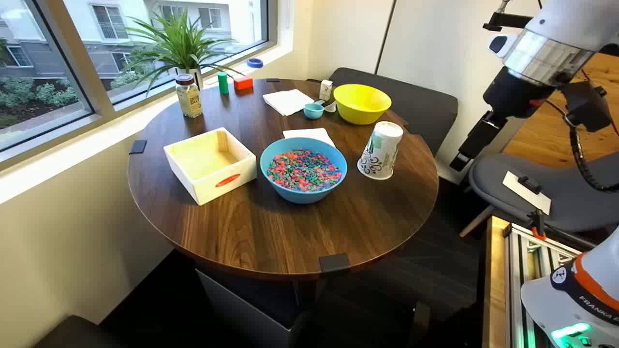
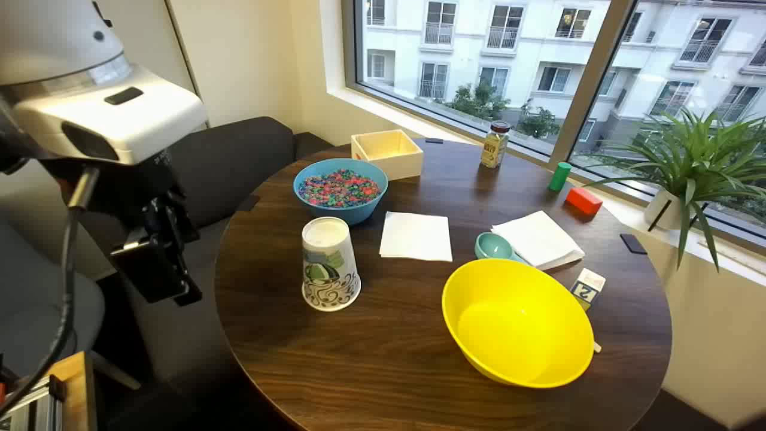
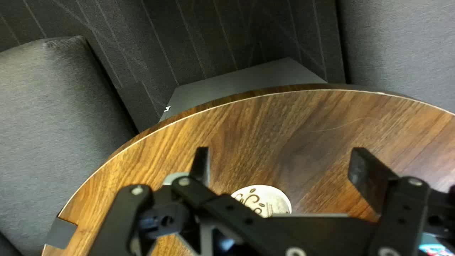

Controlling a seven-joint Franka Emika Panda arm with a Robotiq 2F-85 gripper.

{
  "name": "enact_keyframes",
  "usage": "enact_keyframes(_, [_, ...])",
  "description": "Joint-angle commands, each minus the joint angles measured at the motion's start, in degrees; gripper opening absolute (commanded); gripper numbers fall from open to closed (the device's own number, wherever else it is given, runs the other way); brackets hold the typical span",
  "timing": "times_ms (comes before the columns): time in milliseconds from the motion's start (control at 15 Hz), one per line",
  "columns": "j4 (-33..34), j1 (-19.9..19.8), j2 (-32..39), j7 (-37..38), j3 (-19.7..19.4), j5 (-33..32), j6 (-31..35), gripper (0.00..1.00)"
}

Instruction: Place the coffee cup upright

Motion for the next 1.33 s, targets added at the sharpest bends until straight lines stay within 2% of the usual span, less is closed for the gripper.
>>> enact_keyframes(0, [0.13, -0.37, 0.00, -0.24, 0.29, 0.25, -0.17, 1.00])
enact_keyframes(400, [0.13, -0.37, 0.00, -0.24, 0.29, 0.25, -0.17, 1.00])
enact_keyframes(533, [0.53, -1.55, 0.56, -1.00, -0.06, -1.61, 1.84, 1.00])
enact_keyframes(867, [1.51, -5.00, 0.59, -1.16, -0.01, -7.32, 10.23, 1.00])
enact_keyframes(1267, [3.17, -7.27, 6.30, -0.14, -0.58, -8.03, 19.38, 1.00])
